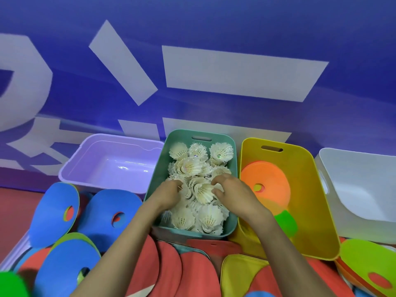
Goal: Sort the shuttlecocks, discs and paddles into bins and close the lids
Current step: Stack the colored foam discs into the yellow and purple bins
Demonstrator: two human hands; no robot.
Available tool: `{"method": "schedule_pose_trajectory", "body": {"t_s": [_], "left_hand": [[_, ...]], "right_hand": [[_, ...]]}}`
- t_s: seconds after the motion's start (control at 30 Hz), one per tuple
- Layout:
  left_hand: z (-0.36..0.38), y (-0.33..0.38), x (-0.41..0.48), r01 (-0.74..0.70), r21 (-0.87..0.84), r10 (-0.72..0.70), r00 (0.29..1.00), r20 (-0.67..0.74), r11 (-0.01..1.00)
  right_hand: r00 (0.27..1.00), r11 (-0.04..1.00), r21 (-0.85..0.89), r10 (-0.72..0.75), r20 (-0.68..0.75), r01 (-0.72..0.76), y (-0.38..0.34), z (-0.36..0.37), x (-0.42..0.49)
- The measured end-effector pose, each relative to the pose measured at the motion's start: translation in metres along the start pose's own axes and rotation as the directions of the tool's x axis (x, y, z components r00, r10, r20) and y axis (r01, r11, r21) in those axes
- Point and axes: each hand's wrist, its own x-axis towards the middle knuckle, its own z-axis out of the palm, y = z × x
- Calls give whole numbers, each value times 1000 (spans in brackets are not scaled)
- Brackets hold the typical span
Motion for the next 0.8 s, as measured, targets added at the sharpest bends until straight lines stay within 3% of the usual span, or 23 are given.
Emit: {"method": "schedule_pose_trajectory", "body": {"t_s": [0.07, 0.17, 0.27, 0.37, 0.57, 0.8], "left_hand": [[2, 3, -9, 17, -122, -18, 1000, -6, 992], [14, 13, -21, 19, -52, -32, 966, -256, 998], [29, 43, -41, -87, -21, 63, 844, -533, 996], [55, 98, -69, -312, -53, 197, 712, -674, 949], [146, 215, -118, -525, -90, 317, 632, -707, 846], [278, 312, -160, -560, -202, 387, 749, -539, 803]], "right_hand": [[998, 998, 37, -43, -41, 45, 3, -1, -9], [988, 989, 92, -104, -110, 114, 9, -8, -24], [967, 979, 112, -143, -211, 169, 24, -18, -44], [943, 978, 83, -161, -291, 193, 54, -30, -78], [909, 984, 80, -114, -401, 158, 162, -59, -190], [952, 991, 131, 73, -299, -35, 295, -62, -321]]}}
